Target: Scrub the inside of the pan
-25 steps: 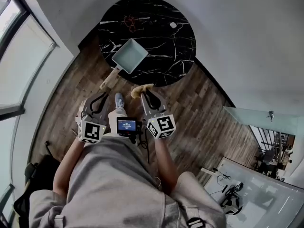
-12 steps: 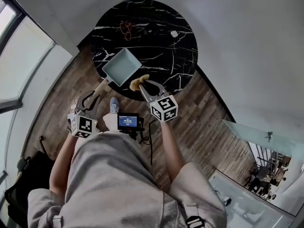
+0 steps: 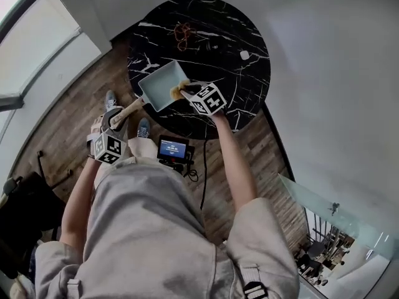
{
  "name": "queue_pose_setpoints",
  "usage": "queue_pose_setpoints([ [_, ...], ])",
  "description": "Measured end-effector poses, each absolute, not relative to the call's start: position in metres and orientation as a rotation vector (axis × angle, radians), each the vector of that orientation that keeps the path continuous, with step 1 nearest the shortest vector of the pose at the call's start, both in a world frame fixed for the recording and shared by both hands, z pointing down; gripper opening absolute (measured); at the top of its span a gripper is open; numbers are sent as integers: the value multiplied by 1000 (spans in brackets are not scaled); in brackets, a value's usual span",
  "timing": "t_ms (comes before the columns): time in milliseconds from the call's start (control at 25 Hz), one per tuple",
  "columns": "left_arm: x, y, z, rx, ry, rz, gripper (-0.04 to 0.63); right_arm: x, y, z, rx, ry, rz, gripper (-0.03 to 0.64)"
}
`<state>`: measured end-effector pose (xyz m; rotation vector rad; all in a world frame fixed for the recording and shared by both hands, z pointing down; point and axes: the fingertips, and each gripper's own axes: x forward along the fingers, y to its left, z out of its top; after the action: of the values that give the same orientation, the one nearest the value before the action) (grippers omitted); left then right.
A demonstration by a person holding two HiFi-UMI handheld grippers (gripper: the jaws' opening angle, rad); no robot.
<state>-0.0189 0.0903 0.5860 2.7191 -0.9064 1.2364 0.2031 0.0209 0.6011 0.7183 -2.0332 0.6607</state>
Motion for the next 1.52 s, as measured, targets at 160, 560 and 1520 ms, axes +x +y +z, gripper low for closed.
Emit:
queue_pose_setpoints([
  [160,-24,85,614,2670,-891,1285,133,201,8,639,564,-1891,675,77],
  [560,-25,81,657,2629,-816,1334,143,214,15,713,291,-1559,771,75],
  [1520,-31,83,675,2495,-576,1537,124,209,45,731,79,-1378,771,71],
])
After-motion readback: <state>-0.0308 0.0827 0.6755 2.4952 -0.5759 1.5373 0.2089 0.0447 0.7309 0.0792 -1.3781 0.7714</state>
